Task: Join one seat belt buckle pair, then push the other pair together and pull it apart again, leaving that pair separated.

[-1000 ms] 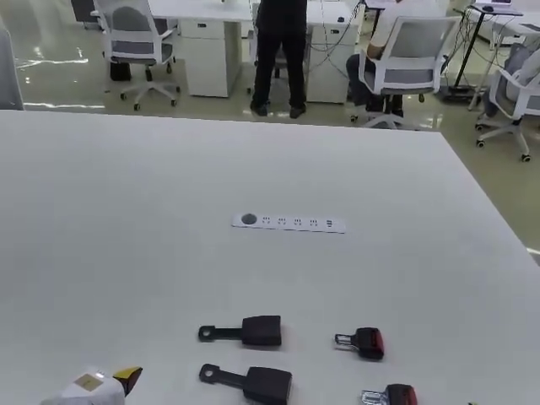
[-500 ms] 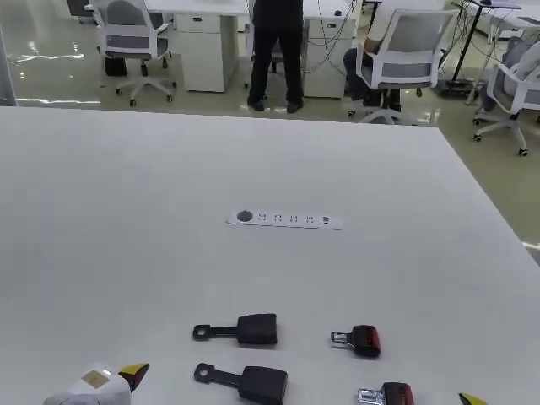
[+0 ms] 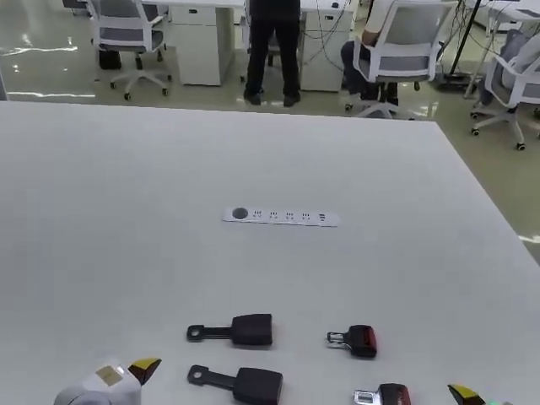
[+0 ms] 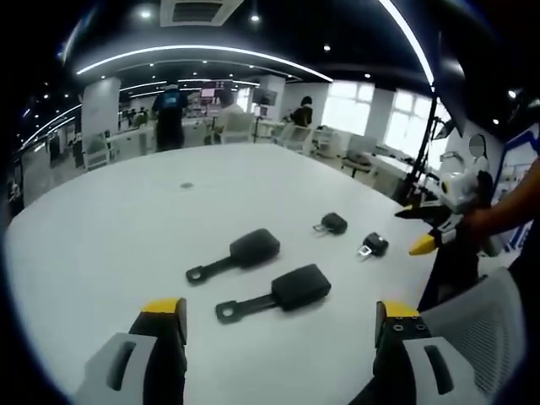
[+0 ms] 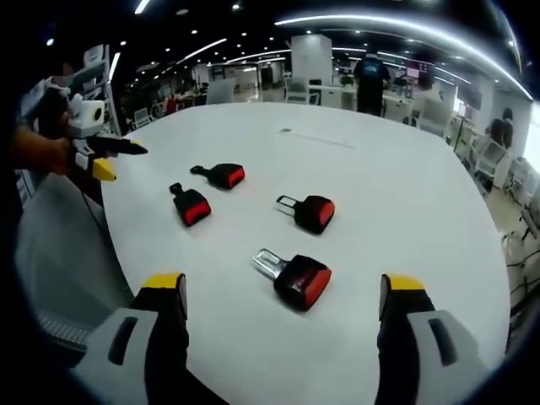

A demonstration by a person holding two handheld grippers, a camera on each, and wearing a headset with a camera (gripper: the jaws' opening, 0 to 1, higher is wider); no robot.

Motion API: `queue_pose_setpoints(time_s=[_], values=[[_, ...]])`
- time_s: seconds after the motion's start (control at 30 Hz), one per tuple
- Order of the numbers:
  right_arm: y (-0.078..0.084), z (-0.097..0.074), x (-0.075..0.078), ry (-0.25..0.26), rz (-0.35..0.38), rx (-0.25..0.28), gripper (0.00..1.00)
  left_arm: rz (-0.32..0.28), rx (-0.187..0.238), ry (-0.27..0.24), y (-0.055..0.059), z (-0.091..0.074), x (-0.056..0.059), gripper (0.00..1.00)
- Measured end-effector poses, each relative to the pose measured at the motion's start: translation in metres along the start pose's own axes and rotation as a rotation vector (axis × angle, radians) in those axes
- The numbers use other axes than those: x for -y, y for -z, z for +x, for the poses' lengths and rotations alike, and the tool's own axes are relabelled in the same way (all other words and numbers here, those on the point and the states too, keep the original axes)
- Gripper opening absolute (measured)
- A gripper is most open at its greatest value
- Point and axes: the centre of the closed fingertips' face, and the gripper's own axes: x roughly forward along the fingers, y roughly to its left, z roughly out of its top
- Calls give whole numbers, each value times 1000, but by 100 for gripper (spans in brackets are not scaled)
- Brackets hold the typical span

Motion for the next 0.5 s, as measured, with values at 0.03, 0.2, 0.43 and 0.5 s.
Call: queue_pose_setpoints(time_s=[0.03,0.2,0.43,0.5], values=[[-1,1,0,-3,5,2,94,5,-1,5,-1,1,1,95],[1,6,0,-29,0,-16,94,25,-14,24,0,8,3,95],[0,14,1,-72,-15,-34,93,65,-45,57,5,19,3,93],[-1,16,0,-86,-25,-33,92,69,-48,66,6,22,2,93]])
